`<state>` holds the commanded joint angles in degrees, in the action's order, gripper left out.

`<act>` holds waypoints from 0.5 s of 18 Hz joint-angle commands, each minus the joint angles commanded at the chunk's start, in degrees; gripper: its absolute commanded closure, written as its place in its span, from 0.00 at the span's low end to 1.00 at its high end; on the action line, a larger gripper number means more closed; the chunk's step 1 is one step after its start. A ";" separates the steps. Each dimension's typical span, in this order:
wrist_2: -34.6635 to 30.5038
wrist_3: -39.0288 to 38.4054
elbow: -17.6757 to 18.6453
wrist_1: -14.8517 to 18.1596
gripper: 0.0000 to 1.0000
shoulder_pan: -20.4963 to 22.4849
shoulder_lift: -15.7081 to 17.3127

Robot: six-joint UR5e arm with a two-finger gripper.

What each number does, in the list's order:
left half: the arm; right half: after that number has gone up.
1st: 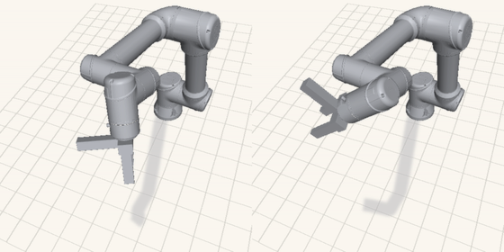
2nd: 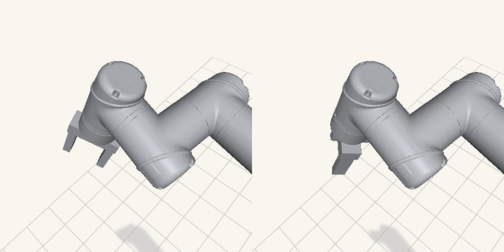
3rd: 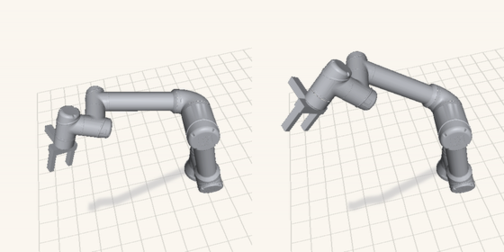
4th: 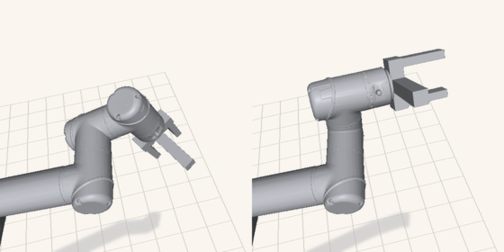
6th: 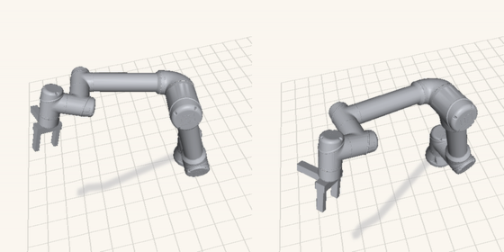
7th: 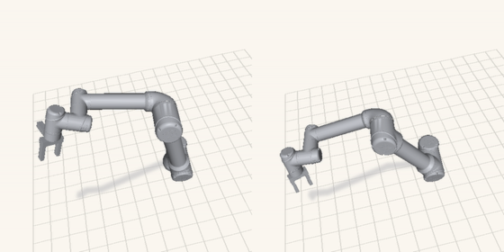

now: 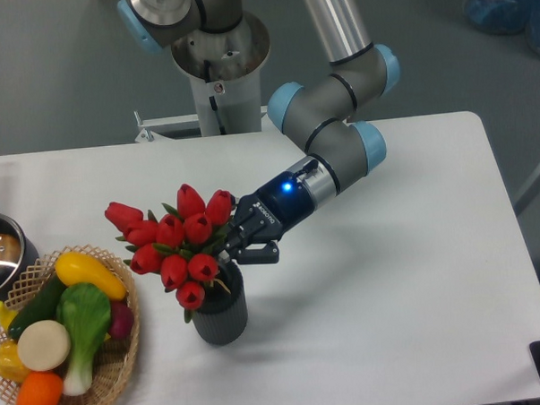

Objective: Insert the flowers into the vase
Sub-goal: 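Push the tulips deeper into the vase and settle them upright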

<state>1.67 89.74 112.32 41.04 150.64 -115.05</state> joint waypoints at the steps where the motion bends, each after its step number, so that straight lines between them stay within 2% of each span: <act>1: 0.00 0.17 0.00 0.00 0.84 0.09 -0.18; 9: -0.09 1.58 0.26 0.00 0.84 0.26 -1.23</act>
<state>1.58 91.32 112.59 41.04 150.91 -116.28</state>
